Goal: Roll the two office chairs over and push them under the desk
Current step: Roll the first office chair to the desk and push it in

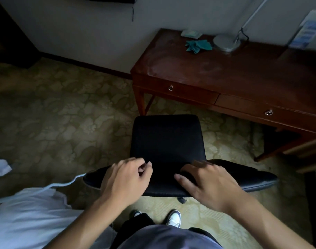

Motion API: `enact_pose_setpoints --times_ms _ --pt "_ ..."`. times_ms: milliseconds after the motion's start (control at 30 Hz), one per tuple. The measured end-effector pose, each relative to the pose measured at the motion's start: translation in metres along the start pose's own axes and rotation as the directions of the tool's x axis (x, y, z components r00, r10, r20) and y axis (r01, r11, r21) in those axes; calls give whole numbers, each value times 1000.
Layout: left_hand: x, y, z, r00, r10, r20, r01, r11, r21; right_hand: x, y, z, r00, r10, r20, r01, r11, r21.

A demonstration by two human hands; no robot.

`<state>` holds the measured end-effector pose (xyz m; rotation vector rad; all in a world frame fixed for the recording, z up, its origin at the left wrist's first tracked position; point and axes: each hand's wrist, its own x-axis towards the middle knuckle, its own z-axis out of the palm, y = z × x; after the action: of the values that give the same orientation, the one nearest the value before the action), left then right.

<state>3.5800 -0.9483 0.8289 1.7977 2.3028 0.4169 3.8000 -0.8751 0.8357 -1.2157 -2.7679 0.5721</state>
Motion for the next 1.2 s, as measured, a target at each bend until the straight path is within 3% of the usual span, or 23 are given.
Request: enact_pose_setpoints --times_ms 167,333,700,833,933,1200 --pt "3 2 -2 969 112 -222 -127 990 -56 -1 3 -1 924 -161 -347 133 986 -105" --pt "25 0 -5 958 102 -268 -120 991 -53 16 9 2 814 -235 -531 177 971 -158" --pt "107 8 4 994 30 -108 -38 996 -80 68 46 -15 737 -265 -622 182 964 -196" --pt "135 15 21 996 -81 -25 80 996 -41 82 67 -19 759 -241 -605 148 969 -200" --pt "159 13 27 996 -85 18 85 996 -6 99 77 -26 796 -196 -573 95 975 -202" --pt "195 7 28 995 -85 -45 87 996 33 139 90 -36 819 -137 -557 19 977 -212"
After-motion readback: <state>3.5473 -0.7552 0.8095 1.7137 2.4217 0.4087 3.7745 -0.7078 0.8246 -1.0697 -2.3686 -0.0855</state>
